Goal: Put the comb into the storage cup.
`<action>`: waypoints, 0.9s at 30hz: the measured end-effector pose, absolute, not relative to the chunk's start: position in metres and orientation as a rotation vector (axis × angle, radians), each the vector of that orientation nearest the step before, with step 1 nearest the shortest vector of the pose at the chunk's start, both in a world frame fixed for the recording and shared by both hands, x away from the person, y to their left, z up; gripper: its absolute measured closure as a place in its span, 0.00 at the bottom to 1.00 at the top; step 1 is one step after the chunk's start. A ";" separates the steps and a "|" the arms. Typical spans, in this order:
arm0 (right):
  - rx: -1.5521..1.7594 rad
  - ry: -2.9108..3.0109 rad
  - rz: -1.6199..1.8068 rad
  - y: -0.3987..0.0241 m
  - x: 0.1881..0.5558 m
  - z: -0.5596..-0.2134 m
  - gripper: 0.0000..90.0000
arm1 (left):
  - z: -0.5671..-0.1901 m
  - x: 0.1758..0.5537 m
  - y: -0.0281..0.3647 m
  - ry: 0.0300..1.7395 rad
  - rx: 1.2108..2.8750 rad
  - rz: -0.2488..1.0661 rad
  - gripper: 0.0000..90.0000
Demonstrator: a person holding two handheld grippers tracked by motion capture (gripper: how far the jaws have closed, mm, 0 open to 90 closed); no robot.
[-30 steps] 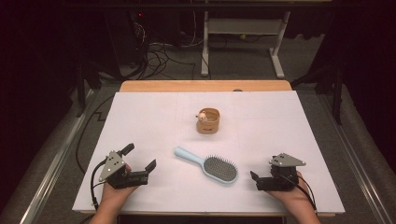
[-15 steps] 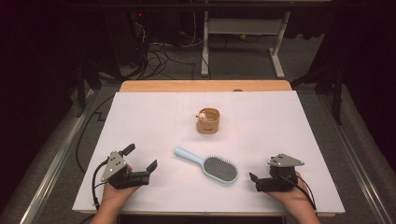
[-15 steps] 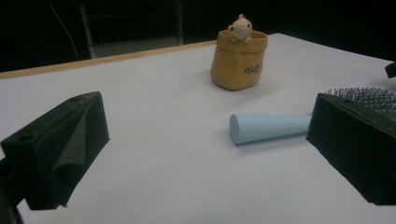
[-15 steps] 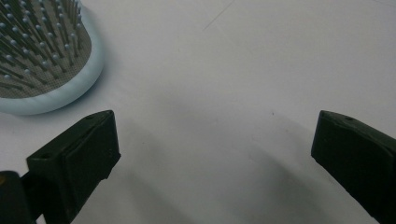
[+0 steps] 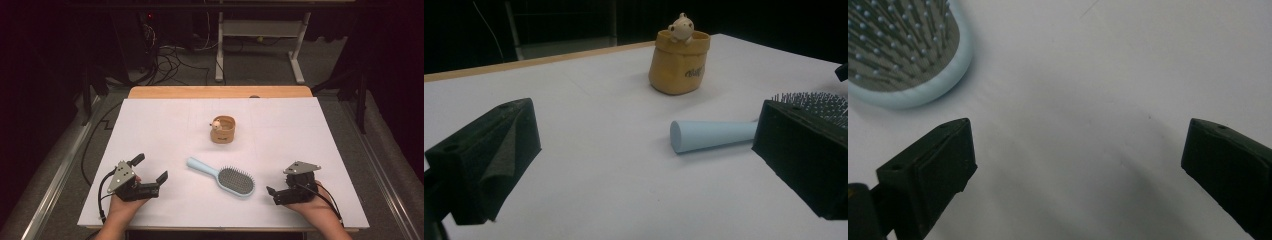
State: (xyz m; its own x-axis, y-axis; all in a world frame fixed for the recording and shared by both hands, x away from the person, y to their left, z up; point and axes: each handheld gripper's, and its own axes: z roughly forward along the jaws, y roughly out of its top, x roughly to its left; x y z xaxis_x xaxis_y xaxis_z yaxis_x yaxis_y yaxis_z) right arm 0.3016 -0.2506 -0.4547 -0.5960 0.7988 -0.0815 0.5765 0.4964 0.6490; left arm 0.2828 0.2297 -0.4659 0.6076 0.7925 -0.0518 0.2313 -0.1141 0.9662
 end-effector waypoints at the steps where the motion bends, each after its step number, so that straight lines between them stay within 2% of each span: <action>1: 1.134 2.388 0.805 -0.250 0.301 -0.454 0.02 | -0.466 0.283 0.230 0.859 1.657 0.592 0.00; 27: 0.932 2.699 0.739 -0.222 0.297 -0.446 0.00 | -0.465 0.281 0.226 0.833 1.683 0.580 0.00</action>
